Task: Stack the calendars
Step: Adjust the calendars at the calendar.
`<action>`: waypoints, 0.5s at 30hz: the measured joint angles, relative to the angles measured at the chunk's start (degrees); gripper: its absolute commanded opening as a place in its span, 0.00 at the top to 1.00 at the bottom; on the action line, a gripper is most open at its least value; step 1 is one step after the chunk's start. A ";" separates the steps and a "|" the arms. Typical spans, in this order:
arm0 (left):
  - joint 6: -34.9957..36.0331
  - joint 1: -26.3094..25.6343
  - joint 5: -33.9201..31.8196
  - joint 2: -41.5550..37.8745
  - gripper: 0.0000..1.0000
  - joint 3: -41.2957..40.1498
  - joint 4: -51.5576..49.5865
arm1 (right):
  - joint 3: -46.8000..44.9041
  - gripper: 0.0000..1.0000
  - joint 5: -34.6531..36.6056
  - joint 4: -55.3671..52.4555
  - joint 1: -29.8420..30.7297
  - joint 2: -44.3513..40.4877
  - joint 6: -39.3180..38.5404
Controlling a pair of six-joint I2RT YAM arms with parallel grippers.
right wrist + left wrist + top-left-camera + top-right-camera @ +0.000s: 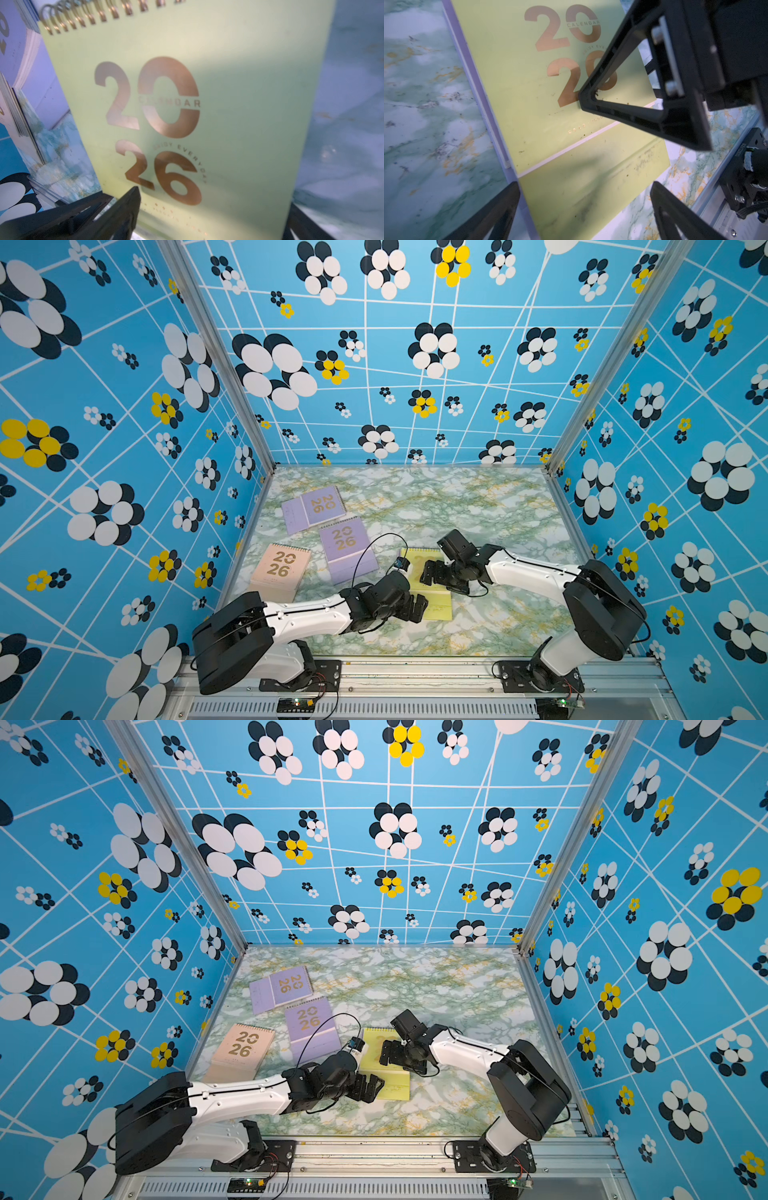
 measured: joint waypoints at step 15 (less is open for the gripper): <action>4.61 12.37 -0.33 -8.98 0.00 0.00 -1.79 | 4.55 0.03 1.42 -2.84 -4.55 -0.63 -3.54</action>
